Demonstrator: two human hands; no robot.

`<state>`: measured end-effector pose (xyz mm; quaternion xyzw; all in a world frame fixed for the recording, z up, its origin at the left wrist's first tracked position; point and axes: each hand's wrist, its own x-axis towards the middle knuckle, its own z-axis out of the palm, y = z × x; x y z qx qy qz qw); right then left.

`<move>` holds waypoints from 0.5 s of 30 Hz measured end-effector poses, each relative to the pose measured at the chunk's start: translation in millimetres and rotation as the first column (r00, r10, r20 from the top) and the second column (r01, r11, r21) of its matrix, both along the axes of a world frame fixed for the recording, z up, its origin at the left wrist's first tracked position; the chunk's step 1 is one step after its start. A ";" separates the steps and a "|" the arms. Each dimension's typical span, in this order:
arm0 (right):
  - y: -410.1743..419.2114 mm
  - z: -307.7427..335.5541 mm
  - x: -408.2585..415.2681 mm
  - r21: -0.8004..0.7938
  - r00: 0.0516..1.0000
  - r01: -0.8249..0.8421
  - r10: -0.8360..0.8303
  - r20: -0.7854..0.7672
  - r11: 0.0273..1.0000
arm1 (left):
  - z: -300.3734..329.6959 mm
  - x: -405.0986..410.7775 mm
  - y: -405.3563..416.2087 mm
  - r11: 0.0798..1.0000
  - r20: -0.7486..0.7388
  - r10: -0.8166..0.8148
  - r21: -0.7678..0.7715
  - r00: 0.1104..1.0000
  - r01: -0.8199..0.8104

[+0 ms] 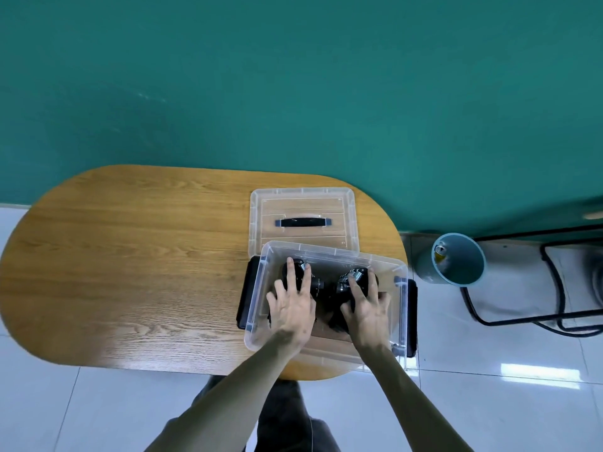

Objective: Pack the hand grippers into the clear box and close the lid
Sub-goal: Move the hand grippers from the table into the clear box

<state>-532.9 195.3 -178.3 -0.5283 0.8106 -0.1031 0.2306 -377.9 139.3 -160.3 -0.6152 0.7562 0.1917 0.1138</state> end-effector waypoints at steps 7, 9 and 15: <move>-3.5 7.5 2.5 0.069 1.000 -0.020 0.022 -0.022 0.997 | 1.8 0.6 -1.5 1.000 -0.010 -0.012 0.006 1.000 0.012; -4.8 8.7 3.5 0.111 0.998 -0.028 0.034 -0.058 0.993 | 3.4 1.2 -3.3 1.000 -0.023 -0.020 0.021 1.000 0.020; -4.9 21.8 12.6 0.092 0.980 0.003 0.015 -0.200 0.996 | 16.7 6.3 -4.5 0.997 -0.046 -0.065 0.029 0.997 0.066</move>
